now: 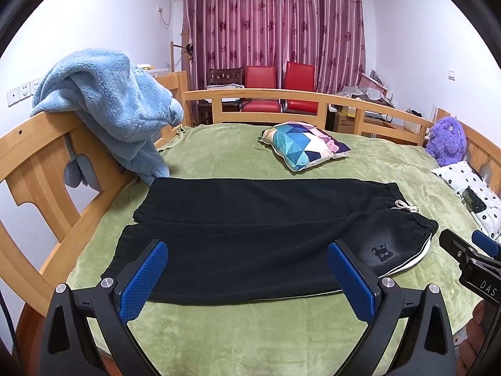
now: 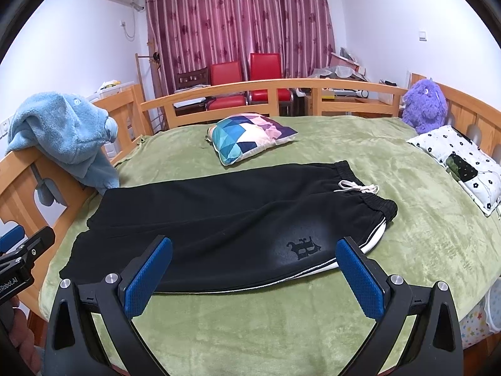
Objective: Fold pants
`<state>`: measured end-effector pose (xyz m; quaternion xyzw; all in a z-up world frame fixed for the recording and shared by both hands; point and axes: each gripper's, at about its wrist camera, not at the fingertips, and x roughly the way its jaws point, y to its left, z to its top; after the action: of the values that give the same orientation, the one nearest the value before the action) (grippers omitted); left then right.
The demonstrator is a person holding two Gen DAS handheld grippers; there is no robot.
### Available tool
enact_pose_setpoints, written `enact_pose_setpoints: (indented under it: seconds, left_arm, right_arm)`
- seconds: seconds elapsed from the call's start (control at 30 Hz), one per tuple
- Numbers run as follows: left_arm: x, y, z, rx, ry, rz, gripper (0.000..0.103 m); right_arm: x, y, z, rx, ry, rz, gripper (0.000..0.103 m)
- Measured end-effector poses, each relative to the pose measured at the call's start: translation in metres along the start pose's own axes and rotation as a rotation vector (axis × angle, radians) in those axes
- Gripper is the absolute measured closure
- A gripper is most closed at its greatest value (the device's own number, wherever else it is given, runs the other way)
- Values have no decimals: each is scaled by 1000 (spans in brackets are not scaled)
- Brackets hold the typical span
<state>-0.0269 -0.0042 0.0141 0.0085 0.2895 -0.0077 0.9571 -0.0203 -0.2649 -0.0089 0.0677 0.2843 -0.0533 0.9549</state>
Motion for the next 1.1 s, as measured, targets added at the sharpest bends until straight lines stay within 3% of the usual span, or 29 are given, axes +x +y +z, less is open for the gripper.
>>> enact_pose_setpoints:
  seconds: [1.1]
  left_arm:
    - [4, 2, 0, 3, 13, -1, 0]
  right_arm:
    - [0, -2, 0, 2, -4, -1, 1]
